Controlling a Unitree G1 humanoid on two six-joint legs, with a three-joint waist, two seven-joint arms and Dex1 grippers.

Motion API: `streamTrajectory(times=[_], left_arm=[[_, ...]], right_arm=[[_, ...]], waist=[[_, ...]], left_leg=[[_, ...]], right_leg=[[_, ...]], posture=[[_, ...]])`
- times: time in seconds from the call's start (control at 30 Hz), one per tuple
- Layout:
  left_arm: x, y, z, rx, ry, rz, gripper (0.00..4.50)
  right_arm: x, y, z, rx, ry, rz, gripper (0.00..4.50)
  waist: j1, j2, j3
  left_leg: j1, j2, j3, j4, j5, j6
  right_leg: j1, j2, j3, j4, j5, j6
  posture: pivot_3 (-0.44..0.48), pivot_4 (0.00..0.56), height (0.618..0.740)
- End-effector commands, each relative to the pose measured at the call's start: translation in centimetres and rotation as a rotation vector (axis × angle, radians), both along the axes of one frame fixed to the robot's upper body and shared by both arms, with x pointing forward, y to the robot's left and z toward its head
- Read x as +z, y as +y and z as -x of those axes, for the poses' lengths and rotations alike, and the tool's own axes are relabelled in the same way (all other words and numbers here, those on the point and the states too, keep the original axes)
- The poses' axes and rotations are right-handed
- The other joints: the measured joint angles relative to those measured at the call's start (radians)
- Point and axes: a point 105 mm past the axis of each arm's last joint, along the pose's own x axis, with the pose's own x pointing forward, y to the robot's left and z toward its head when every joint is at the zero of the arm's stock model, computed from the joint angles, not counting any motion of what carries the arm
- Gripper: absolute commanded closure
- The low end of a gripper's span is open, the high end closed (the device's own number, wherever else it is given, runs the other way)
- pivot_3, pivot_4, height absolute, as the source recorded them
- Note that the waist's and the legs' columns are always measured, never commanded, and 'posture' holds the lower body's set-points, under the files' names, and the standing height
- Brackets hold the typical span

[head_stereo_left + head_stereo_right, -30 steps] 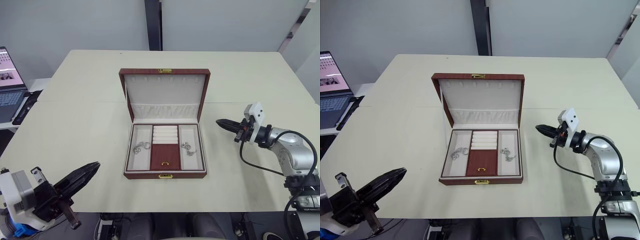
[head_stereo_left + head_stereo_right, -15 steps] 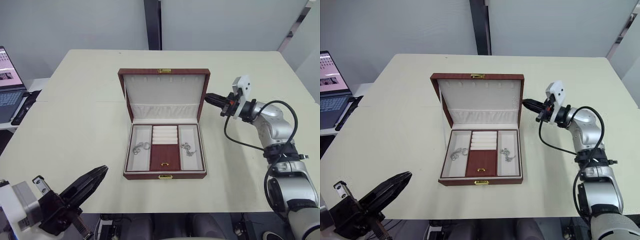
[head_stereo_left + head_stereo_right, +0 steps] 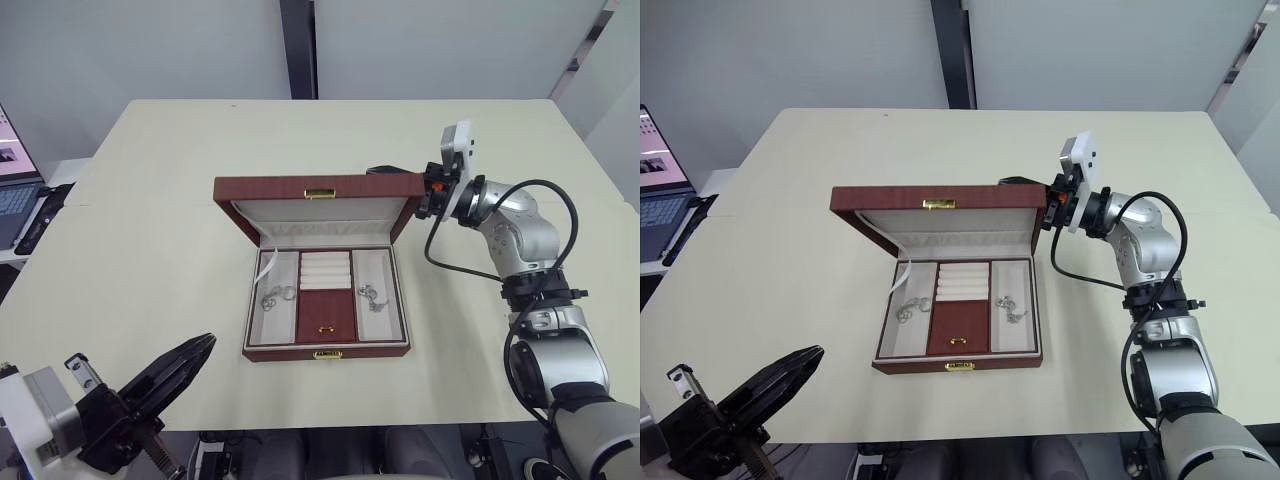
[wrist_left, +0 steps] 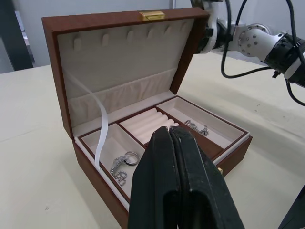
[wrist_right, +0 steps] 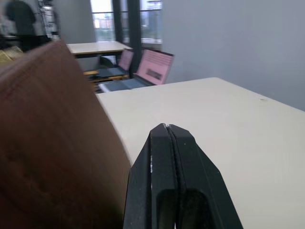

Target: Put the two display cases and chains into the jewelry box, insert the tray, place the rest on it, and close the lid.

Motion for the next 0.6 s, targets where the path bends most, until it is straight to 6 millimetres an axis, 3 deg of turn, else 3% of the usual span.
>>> streamTrajectory(times=[0.03, 0.27, 0.43, 0.6], left_arm=[[0.1, 0.2, 0.3, 0.002, -0.006, 0.000, 4.50], [-0.5, 1.0, -0.1, 0.030, 0.040, 0.014, 4.50], [-1.0, 2.2, -1.5, 0.095, 0.085, -0.008, 4.50], [-1.3, 4.7, -4.1, 0.166, 0.096, -0.051, 3.32]], right_arm=[[1.1, 0.1, 2.4, 0.097, -0.019, 0.015, 4.48], [1.0, -1.2, 1.8, 0.022, -0.027, 0.040, 4.48], [0.4, -2.3, 1.3, -0.046, -0.028, 0.050, 4.48], [-2.2, -5.4, 1.0, -0.152, 0.019, 0.112, 3.41]], waist=[[0.001, 0.000, 0.000], [-0.003, 0.000, 0.000], [-0.003, 0.000, 0.000], [0.010, 0.000, 0.000]], left_leg=[[0.000, 0.000, 0.000, 0.000, 0.000, 0.000], [0.002, 0.000, 0.000, 0.000, 0.000, 0.000], [0.001, 0.000, 0.000, 0.000, 0.000, 0.000], [0.001, 0.000, -0.001, 0.000, 0.000, 0.000]], right_leg=[[0.000, 0.000, 0.000, 0.000, 0.000, 0.000], [0.001, 0.001, 0.000, 0.002, 0.000, -0.001], [0.000, 0.001, 0.000, 0.001, 0.000, -0.001], [0.001, 0.001, -0.001, 0.001, 0.000, -0.001]], posture=[[0.000, 0.150, 0.740], [0.000, 0.150, 0.740], [0.000, 0.150, 0.740], [0.000, 0.150, 0.740]])
